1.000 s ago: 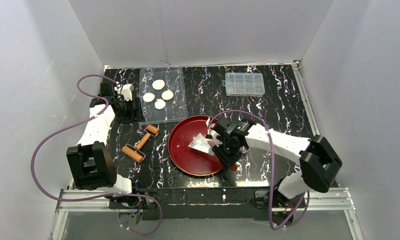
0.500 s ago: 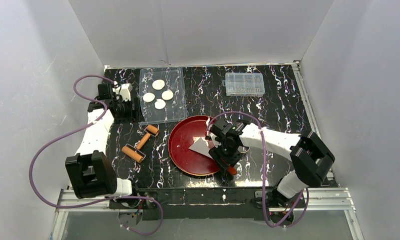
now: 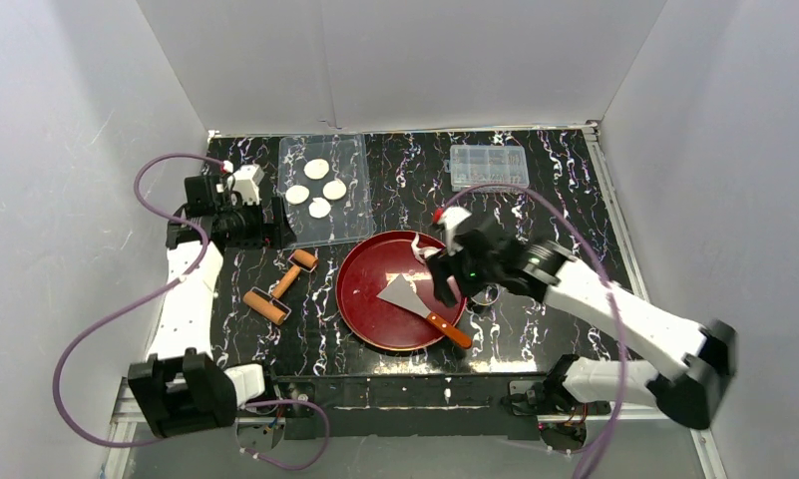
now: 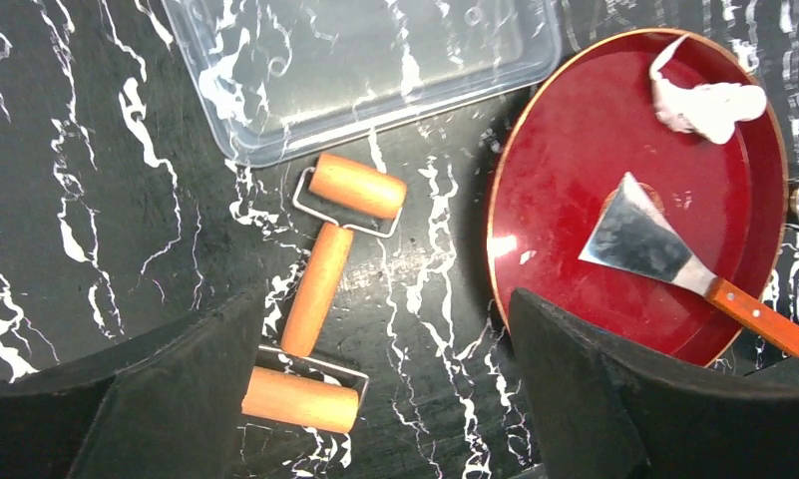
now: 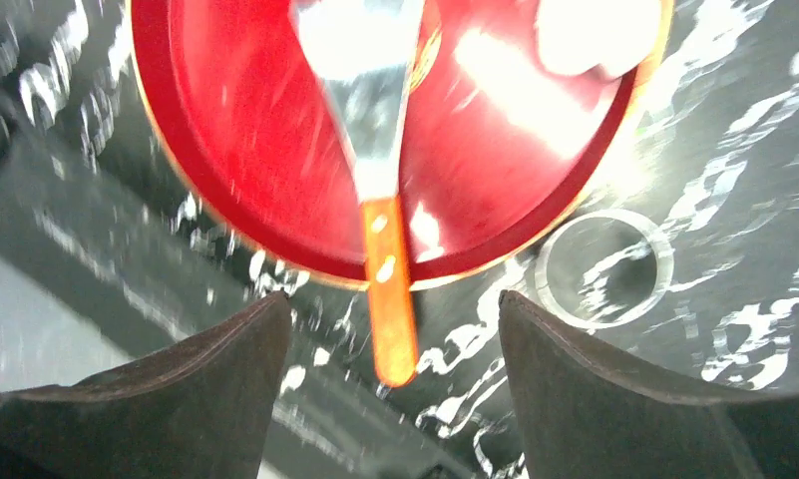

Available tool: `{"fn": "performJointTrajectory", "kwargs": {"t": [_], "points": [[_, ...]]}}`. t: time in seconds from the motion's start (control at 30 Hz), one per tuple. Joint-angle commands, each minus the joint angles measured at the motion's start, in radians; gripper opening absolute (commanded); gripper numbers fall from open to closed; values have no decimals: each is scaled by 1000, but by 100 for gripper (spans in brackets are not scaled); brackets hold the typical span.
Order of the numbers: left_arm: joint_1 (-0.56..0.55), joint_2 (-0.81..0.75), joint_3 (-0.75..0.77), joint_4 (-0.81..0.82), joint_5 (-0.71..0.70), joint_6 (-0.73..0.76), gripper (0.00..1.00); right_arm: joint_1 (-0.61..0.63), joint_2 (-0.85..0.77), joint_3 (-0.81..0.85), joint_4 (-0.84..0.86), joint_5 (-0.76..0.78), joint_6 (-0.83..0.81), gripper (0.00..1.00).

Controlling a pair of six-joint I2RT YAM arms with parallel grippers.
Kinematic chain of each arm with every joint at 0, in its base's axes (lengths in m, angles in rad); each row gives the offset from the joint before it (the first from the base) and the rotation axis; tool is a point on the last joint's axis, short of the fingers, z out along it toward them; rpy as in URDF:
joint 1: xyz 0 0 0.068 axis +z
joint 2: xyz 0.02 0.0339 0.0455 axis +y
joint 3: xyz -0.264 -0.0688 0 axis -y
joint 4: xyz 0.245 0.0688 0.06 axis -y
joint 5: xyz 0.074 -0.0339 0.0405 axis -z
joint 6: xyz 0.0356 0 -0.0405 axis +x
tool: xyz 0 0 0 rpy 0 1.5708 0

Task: Roll out the dumpling wrappers from the dough
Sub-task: Reset both arms

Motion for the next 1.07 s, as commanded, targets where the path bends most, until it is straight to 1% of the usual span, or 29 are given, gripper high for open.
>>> {"fn": "performJointTrajectory", "kwargs": {"t": [0.0, 0.03, 0.1, 0.17, 0.2, 0.27, 0.3, 0.37, 0.43, 0.53, 0.6, 0.67, 0.8, 0.93, 0.97, 1.03], "points": [[1, -123, 33, -77, 62, 19, 92, -105, -244, -115, 269, 246, 52, 84], [1, -138, 50, -113, 61, 20, 93, -148, -303, -160, 335, 284, 66, 85], [1, -185, 68, -163, 42, -1, 94, -252, -423, -246, 414, 351, 100, 90], [0, -234, 43, -136, -15, -70, 94, -336, -542, -346, 496, 395, 107, 95], [0, -258, 14, -97, -74, -143, 94, -379, -597, -393, 531, 408, 105, 97], [0, -294, -59, -24, -267, -309, 97, -457, -678, -499, 593, 430, 86, 98], [-1, -307, -92, 2, -343, -346, 98, -487, -707, -537, 624, 460, 72, 98], [-1, -332, -155, 37, -447, -388, 98, -529, -743, -602, 657, 580, 74, 98], [-1, -362, -215, 56, -499, -402, 98, -566, -762, -634, 663, 646, 47, 98], [-1, -403, -302, 71, -556, -375, 98, -602, -762, -664, 676, 617, 22, 99], [-1, -418, -344, 85, -588, -346, 98, -605, -751, -682, 686, 594, 29, 98], [-2, -431, -375, 109, -635, -349, 98, -605, -738, -697, 692, 581, 43, 98], [-2, -438, -398, 141, -602, -316, 98, -605, -729, -709, 658, 566, 75, 98], [-1, -434, -396, 169, -483, -253, 98, -605, -761, -711, 620, 552, 94, 98], [-1, -427, -390, 166, -465, -255, 98, -605, -773, -713, 615, 554, 95, 98], [-2, -426, -391, 159, -478, -293, 98, -605, -790, -714, 599, 583, 118, 98]]}}
